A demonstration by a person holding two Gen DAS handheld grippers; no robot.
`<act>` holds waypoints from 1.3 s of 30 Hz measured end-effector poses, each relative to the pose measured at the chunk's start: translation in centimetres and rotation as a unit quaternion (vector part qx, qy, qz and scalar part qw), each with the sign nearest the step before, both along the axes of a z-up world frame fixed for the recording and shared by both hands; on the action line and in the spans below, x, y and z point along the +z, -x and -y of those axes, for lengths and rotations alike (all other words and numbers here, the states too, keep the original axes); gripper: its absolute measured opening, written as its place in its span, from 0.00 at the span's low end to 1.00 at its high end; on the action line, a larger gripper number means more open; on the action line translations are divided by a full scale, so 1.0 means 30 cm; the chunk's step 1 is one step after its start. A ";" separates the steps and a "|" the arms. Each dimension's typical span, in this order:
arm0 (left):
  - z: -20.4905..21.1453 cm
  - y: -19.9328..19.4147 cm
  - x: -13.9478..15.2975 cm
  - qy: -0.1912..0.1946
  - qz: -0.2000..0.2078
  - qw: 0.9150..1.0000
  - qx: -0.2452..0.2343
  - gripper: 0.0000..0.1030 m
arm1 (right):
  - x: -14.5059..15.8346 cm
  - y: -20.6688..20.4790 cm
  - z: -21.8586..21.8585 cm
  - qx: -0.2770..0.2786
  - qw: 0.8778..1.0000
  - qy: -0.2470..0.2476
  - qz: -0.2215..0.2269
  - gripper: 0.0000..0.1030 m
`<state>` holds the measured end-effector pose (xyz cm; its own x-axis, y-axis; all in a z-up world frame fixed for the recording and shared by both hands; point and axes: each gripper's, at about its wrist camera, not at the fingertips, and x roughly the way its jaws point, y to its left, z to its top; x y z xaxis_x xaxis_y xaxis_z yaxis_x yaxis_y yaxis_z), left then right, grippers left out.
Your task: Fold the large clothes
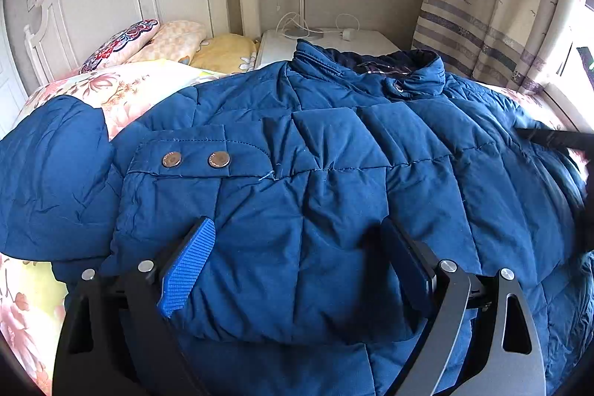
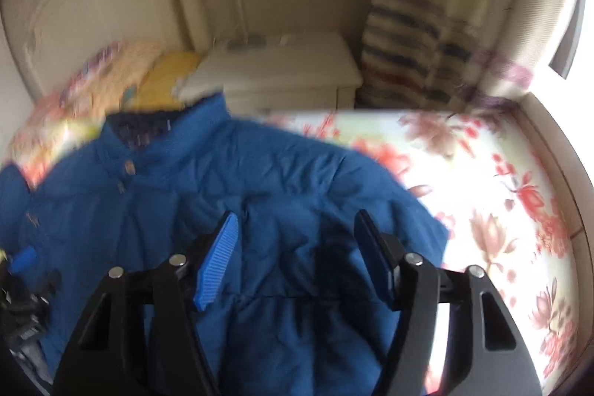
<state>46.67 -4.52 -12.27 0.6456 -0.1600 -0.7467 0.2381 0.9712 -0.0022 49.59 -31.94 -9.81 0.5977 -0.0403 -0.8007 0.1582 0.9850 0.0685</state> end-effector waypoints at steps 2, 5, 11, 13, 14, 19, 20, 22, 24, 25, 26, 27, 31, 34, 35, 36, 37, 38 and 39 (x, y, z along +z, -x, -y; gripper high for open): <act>-0.001 0.001 0.000 0.001 -0.001 1.000 0.000 0.84 | -0.068 -0.034 0.015 0.003 1.000 -0.023 -0.014 0.73; -0.002 0.001 0.001 0.002 -0.001 1.000 0.000 0.84 | -0.028 -0.017 0.019 -0.033 0.999 -0.019 -0.011 0.71; -0.005 0.006 0.002 0.005 -0.002 1.000 0.000 0.84 | 0.026 0.149 -0.193 0.043 0.998 0.000 0.043 0.76; -0.007 0.006 0.003 0.007 -0.002 1.000 -0.001 0.84 | -0.057 0.141 -0.251 0.066 0.998 0.024 0.000 0.78; -0.008 0.005 0.004 0.007 -0.003 1.000 -0.001 0.84 | -0.070 0.127 -0.259 0.064 0.998 0.024 0.002 0.80; -0.010 0.002 0.003 0.008 -0.004 1.000 -0.001 0.84 | 0.007 0.163 -0.236 0.032 0.999 0.026 0.009 0.79; -0.009 0.002 0.003 0.008 -0.004 1.000 -0.001 0.84 | 0.032 0.214 -0.255 0.035 0.999 0.019 0.022 0.80; -0.009 0.002 0.003 0.008 -0.003 1.000 -0.001 0.84 | 0.053 0.270 -0.274 0.041 0.998 0.005 0.038 0.80; -0.010 0.003 0.004 0.008 -0.003 1.000 -0.001 0.84 | 0.024 0.305 -0.300 0.050 0.998 0.014 0.036 0.83; -0.009 0.002 0.003 0.008 -0.003 1.000 -0.002 0.84 | -0.009 0.294 -0.300 0.050 0.998 0.020 0.023 0.83; -0.010 0.003 0.003 0.009 -0.003 1.000 -0.002 0.84 | -0.040 0.295 -0.301 0.047 0.999 0.020 0.010 0.84; -0.010 0.003 0.003 0.008 -0.003 1.000 -0.002 0.84 | -0.061 0.284 -0.294 0.046 0.999 0.013 0.005 0.85; -0.012 0.001 0.004 0.011 -0.005 1.000 -0.002 0.84 | -0.031 0.311 -0.314 0.041 0.999 0.016 0.001 0.85; -0.012 0.001 0.004 0.011 -0.005 1.000 -0.002 0.84 | -0.019 0.355 -0.324 0.037 0.999 0.023 0.019 0.85; -0.012 0.001 0.004 0.011 -0.005 1.000 -0.002 0.84 | -0.040 0.357 -0.321 0.038 0.999 0.023 0.014 0.85; -0.012 0.001 0.005 0.011 -0.005 1.000 -0.002 0.84 | -0.057 0.356 -0.317 0.040 0.999 0.018 0.009 0.86; -0.013 0.000 0.005 0.012 -0.005 1.000 -0.002 0.84 | -0.069 0.360 -0.316 0.042 0.999 0.013 0.012 0.87; -0.012 0.001 0.004 0.012 -0.005 1.000 -0.002 0.84 | -0.073 0.357 -0.311 0.043 0.999 0.009 0.011 0.88; -0.014 0.001 0.005 0.013 -0.005 1.000 -0.002 0.84 | -0.073 0.349 -0.308 0.043 0.999 0.009 0.008 0.88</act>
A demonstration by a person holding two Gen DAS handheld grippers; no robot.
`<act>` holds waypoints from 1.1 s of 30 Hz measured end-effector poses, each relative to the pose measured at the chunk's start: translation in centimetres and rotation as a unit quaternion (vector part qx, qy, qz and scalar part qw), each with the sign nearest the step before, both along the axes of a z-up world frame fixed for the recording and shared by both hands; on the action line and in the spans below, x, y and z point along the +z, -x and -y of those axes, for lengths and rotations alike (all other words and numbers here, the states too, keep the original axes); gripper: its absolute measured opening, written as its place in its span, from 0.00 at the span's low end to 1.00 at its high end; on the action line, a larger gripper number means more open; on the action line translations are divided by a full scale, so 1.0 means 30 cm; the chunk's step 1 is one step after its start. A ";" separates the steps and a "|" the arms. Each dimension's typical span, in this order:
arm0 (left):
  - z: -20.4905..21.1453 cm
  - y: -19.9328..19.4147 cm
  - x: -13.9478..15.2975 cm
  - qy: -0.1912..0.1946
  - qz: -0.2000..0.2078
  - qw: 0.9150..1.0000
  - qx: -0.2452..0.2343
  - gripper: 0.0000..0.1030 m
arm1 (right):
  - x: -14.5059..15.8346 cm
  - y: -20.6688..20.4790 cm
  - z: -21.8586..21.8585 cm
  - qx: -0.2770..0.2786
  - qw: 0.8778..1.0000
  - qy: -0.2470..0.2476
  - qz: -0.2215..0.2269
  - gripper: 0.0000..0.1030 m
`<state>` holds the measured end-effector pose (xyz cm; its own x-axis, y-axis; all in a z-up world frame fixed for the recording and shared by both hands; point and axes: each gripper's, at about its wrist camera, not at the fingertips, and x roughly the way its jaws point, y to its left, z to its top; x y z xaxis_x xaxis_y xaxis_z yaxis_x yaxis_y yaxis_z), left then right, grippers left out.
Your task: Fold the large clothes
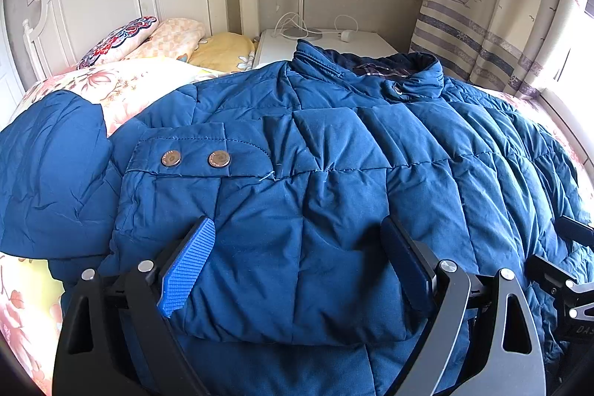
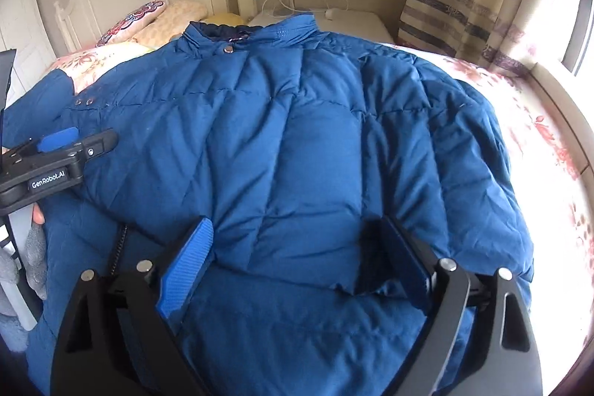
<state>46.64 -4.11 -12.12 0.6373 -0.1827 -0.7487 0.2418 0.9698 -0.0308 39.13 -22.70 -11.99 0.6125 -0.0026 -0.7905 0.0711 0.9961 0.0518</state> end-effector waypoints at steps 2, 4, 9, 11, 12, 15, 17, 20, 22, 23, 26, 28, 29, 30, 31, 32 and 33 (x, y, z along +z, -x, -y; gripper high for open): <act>-0.001 0.000 0.002 0.002 0.001 1.000 0.000 0.84 | 0.009 0.003 -0.008 -0.005 1.000 0.011 -0.002 0.87; -0.007 0.000 0.004 0.010 0.000 1.000 -0.001 0.84 | 0.039 0.016 -0.019 -0.016 1.000 0.009 0.007 0.87; -0.044 0.028 0.029 0.033 0.001 0.999 0.006 0.84 | 0.151 -0.016 -0.117 0.005 0.997 0.007 0.073 0.87; -0.090 0.069 0.048 0.057 0.000 0.998 0.004 0.84 | 0.119 -0.073 -0.142 0.007 0.998 0.020 0.055 0.87; -0.121 0.093 0.060 0.068 -0.001 0.998 0.005 0.84 | 0.079 -0.102 -0.147 0.004 0.999 0.032 0.029 0.87; -0.333 0.190 0.127 0.136 0.026 0.990 0.036 0.84 | -0.017 -0.133 -0.125 0.005 1.000 0.008 0.009 0.90; -0.506 0.213 0.158 0.190 0.036 0.978 0.079 0.84 | -0.012 -0.129 -0.108 0.004 1.000 -0.010 0.013 0.90; -0.861 0.218 0.188 0.318 0.042 0.930 0.178 0.84 | -0.012 -0.130 -0.110 0.006 1.000 -0.009 0.012 0.91; -1.083 0.218 0.191 0.395 0.047 0.887 0.236 0.83 | -0.009 -0.129 -0.113 0.006 1.000 -0.009 0.013 0.91; -1.166 0.218 0.190 0.423 0.053 0.868 0.255 0.83 | -0.008 -0.127 -0.117 0.007 1.000 -0.010 0.014 0.91; -1.381 0.176 0.162 0.494 0.047 0.808 0.318 0.83 | -0.012 -0.124 -0.114 0.007 1.000 -0.016 0.015 0.92; -1.456 0.115 0.124 0.519 0.019 0.783 0.342 0.83 | -0.011 -0.123 -0.114 0.008 1.000 -0.016 0.015 0.92; -1.485 0.084 0.105 0.524 0.005 0.773 0.357 0.83 | -0.010 -0.124 -0.113 0.008 1.000 -0.015 0.015 0.92; -1.507 0.056 0.085 0.530 -0.005 0.763 0.371 0.83 | -0.011 -0.124 -0.113 0.008 1.000 -0.015 0.015 0.92; -1.528 0.026 0.067 0.534 -0.011 0.753 0.384 0.83 | -0.011 -0.123 -0.113 0.008 1.000 -0.016 0.015 0.92; -1.541 0.012 0.061 0.538 -0.007 0.746 0.393 0.81 | -0.012 -0.123 -0.110 0.008 1.000 -0.017 0.015 0.92; -1.548 0.006 0.061 0.542 0.006 0.734 0.410 0.76 | -0.012 -0.123 -0.112 0.008 1.000 -0.017 0.015 0.92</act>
<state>46.47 42.34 -10.28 0.8709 -0.2189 -0.4400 -0.4022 0.1972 -0.8941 42.83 -19.35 -12.35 0.6364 0.0341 -0.7706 0.0532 0.9947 0.0879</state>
